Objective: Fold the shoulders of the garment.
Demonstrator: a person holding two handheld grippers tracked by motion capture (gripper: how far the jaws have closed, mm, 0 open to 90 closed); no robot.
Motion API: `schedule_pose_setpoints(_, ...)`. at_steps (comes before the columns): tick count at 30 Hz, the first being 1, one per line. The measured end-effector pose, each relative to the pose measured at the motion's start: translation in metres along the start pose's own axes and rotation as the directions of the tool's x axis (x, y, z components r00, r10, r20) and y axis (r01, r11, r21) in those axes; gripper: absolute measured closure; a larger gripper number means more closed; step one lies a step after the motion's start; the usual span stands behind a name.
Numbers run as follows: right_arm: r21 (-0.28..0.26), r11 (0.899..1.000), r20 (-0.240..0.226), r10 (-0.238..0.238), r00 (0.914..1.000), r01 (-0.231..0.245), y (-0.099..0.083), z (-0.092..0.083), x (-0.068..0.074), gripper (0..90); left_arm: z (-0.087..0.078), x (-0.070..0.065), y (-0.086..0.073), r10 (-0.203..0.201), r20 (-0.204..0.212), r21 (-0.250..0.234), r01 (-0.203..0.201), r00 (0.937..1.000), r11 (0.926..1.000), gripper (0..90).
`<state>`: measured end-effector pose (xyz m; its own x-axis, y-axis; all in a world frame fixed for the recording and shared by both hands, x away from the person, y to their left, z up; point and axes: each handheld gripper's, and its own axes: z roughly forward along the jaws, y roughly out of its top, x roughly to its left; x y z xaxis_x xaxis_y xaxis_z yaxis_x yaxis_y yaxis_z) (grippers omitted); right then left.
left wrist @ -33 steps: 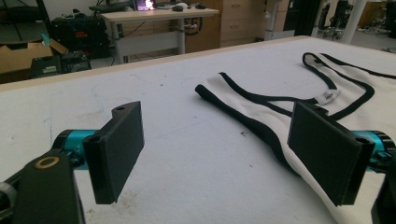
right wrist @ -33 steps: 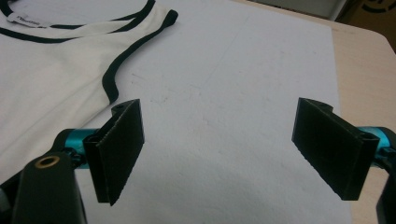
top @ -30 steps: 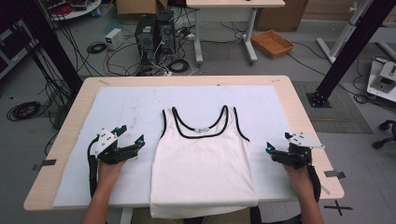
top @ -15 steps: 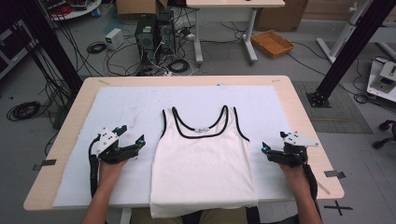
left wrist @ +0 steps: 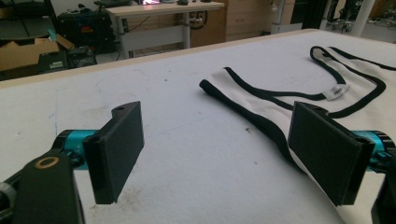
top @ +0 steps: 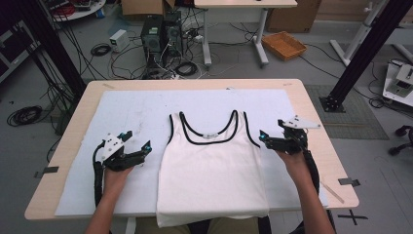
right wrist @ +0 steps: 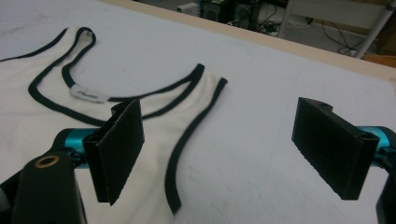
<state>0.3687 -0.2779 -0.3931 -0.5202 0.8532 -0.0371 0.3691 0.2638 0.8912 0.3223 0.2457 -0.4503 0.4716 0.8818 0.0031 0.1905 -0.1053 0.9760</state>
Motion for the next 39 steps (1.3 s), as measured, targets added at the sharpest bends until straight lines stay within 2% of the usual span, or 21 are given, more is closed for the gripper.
schedule_pose_setpoints(5, 0.060, 0.998, -0.037, 0.013, 0.9992, -0.011, 0.023, 0.025, 0.007, 16.6, 0.001, 0.001, 0.000, -0.011, -0.006, 0.006, 0.011, 0.9999, 0.9999, 18.6)
schedule_pose_setpoints(9, 0.084, 0.996, -0.046, -0.001, 0.9989, 0.005, 0.037, 0.045, 0.014, 16.7, 0.001, 0.002, 0.000, -0.025, -0.011, 0.008, 0.025, 0.9996, 0.9996, 18.6)
schedule_pose_setpoints(12, 0.105, 0.994, -0.046, 0.000, 0.9989, 0.005, 0.048, 0.061, 0.017, 16.6, 0.001, 0.002, 0.000, -0.031, -0.014, 0.013, 0.031, 0.9994, 0.9994, 18.6)
schedule_pose_setpoints(13, 0.105, 0.994, -0.046, 0.000, 0.9989, 0.005, 0.048, 0.061, 0.017, 16.6, 0.001, 0.002, 0.000, -0.031, -0.014, 0.013, 0.031, 0.9994, 0.9994, 18.6)
schedule_pose_setpoints(14, 0.118, 0.993, -0.037, -0.001, 0.9993, 0.006, 0.055, 0.072, 0.018, 16.6, 0.001, 0.002, 0.000, -0.033, -0.014, 0.014, 0.033, 0.9994, 0.9994, 18.6)
schedule_pose_setpoints(17, 0.146, 0.989, -0.019, -0.001, 0.9998, 0.004, 0.060, 0.088, 0.018, 16.7, 0.001, 0.003, 0.000, -0.044, -0.018, 0.013, 0.045, 0.9989, 0.9989, 18.6)
schedule_pose_setpoints(22, 0.189, 0.980, 0.020, 0.066, 0.9976, -0.069, 0.055, 0.111, 0.008, 16.7, 0.001, 0.004, 0.000, -0.051, -0.026, 0.017, 0.051, 0.9984, 0.9986, 18.6)
schedule_pose_setpoints(24, 0.203, 0.976, 0.029, 0.074, 0.9968, -0.079, 0.052, 0.114, 0.006, 17.1, 0.001, 0.004, 0.000, -0.060, -0.027, 0.014, 0.060, 0.9978, 0.9981, 18.6)
schedule_pose_setpoints(27, 0.270, 0.957, 0.083, 0.088, 0.9927, -0.108, 0.042, 0.126, 0.000, 19.4, 0.001, 0.006, 0.000, -0.077, -0.029, 0.016, 0.078, 0.9966, 0.9968, 18.6)
schedule_pose_setpoints(28, 0.285, 0.953, 0.088, 0.086, 0.9924, -0.108, 0.040, 0.129, -0.001, 22.3, 0.001, 0.006, 0.000, -0.079, -0.029, 0.017, 0.079, 0.9965, 0.9967, 18.6)
schedule_pose_setpoints(29, 0.285, 0.953, 0.088, 0.086, 0.9924, -0.108, 0.040, 0.129, -0.001, 22.3, 0.001, 0.006, 0.000, -0.079, -0.029, 0.017, 0.079, 0.9965, 0.9967, 18.6)
schedule_pose_setpoints(30, 0.322, 0.941, 0.101, 0.075, 0.9921, -0.104, 0.036, 0.135, -0.002, 25.4, 0.001, 0.006, 0.000, -0.078, -0.029, 0.017, 0.079, 0.9965, 0.9967, 18.6)
schedule_pose_setpoints(31, 0.334, 0.937, 0.105, 0.072, 0.9918, -0.103, 0.034, 0.137, -0.003, 25.7, 0.001, 0.006, 0.000, -0.078, -0.029, 0.017, 0.079, 0.9965, 0.9967, 18.6)
schedule_pose_setpoints(32, 0.334, 0.937, 0.105, 0.072, 0.9918, -0.103, 0.034, 0.137, -0.003, 25.7, 0.001, 0.006, 0.000, -0.075, -0.028, 0.018, 0.075, 0.9968, 0.9970, 18.6)
schedule_pose_setpoints(35, 0.356, 0.929, 0.088, 0.078, 0.9930, -0.105, 0.029, 0.144, -0.002, 33.6, 0.002, 0.005, 0.000, -0.070, -0.030, 0.018, 0.071, 0.9971, 0.9973, 18.6)
schedule_pose_setpoints(37, 0.367, 0.925, 0.086, 0.067, 0.9940, -0.094, 0.027, 0.146, -0.001, 35.7, 0.002, 0.004, 0.000, -0.065, -0.030, 0.020, 0.065, 0.9974, 0.9977, 18.6)
schedule_pose_setpoints(38, 0.381, 0.919, 0.071, 0.083, 0.9940, -0.104, 0.024, 0.150, 0.002, 46.1, 0.002, 0.004, 0.000, -0.065, -0.031, 0.019, 0.066, 0.9974, 0.9977, 18.6)
schedule_pose_setpoints(39, 0.376, 0.919, 0.067, 0.101, 0.9927, -0.119, 0.024, 0.150, 0.002, 50.6, 0.002, 0.004, 0.000, -0.063, -0.031, 0.020, 0.064, 0.9975, 0.9978, 18.6)
